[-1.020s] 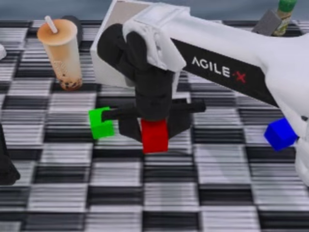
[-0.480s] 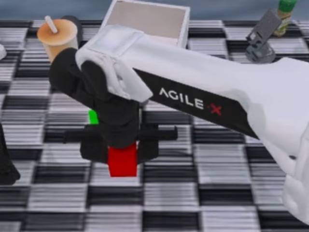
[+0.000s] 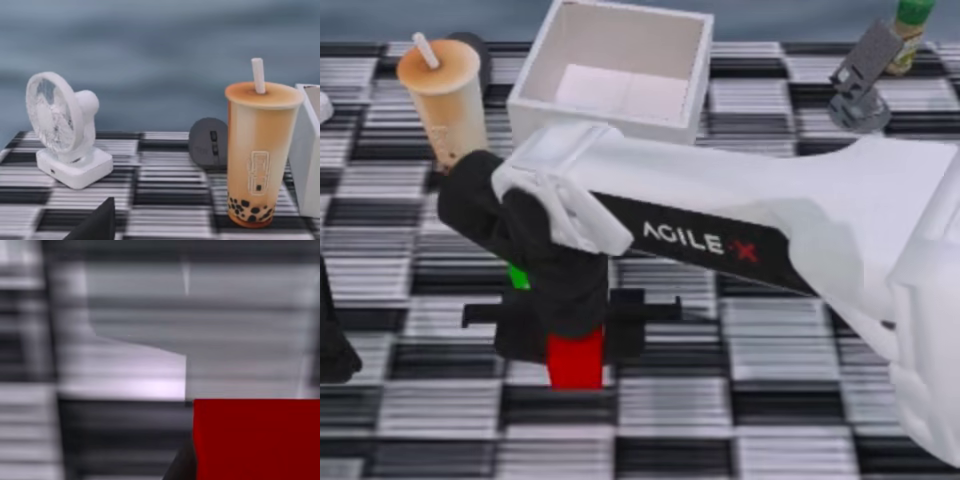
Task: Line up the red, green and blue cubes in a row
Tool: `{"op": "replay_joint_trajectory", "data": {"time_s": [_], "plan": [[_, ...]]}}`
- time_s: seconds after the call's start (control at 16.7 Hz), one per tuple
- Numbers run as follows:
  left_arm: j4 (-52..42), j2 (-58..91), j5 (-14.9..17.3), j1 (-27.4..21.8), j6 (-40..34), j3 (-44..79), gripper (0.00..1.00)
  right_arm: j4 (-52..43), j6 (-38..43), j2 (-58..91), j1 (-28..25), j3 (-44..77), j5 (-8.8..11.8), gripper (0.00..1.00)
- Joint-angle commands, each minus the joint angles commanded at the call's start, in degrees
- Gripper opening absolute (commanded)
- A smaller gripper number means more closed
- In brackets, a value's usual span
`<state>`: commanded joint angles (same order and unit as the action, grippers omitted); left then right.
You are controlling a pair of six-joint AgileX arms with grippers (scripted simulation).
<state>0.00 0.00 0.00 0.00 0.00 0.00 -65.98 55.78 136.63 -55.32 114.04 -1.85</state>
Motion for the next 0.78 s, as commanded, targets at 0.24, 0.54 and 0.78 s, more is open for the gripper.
{"op": "replay_joint_trajectory", "data": {"time_s": [0.24,0.54,0.78], "plan": [[0.0,0.0,0.0,0.0,0.0,0.0,1.00,2.9,0.1,0.6,-0.2,-2.8,0.0,0.00],[0.0,0.0,0.0,0.0,0.0,0.0,1.00,2.9,0.1,0.6,-0.2,-2.8,0.0,0.23],[0.0,0.0,0.0,0.0,0.0,0.0,1.00,2.9,0.1,0.6,-0.2,-2.8,0.0,0.53]]}}
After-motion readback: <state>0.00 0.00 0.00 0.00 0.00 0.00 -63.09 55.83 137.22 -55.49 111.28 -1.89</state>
